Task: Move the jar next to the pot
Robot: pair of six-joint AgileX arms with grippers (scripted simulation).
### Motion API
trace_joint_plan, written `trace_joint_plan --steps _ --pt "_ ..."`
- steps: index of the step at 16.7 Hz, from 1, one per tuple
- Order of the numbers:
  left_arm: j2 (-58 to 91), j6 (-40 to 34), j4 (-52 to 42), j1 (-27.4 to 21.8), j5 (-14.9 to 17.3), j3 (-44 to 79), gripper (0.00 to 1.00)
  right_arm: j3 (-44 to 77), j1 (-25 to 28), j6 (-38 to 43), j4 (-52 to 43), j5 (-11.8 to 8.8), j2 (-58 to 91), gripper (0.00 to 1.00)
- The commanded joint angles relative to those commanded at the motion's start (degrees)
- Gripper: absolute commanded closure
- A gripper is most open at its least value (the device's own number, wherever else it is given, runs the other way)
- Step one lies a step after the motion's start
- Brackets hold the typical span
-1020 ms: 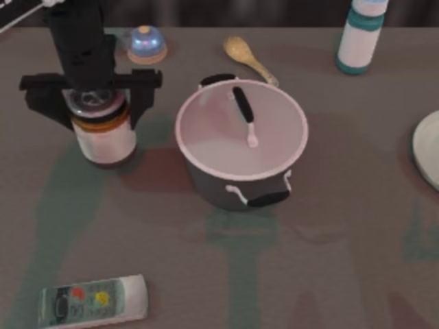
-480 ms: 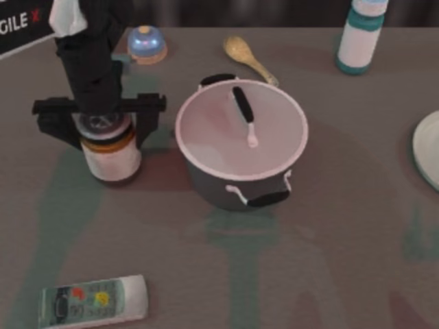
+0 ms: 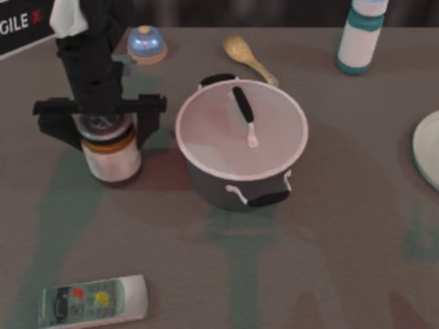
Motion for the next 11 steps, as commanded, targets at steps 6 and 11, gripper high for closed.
trace_joint_plan --steps 6,11 --pt "0.00 0.00 0.00 0.00 0.00 0.00 0.00 0.00 0.00 0.00 0.00 0.00 0.00 0.00" --pt "0.00 0.00 0.00 0.00 0.00 0.00 0.00 0.00 0.00 0.00 0.00 0.00 0.00 0.00"
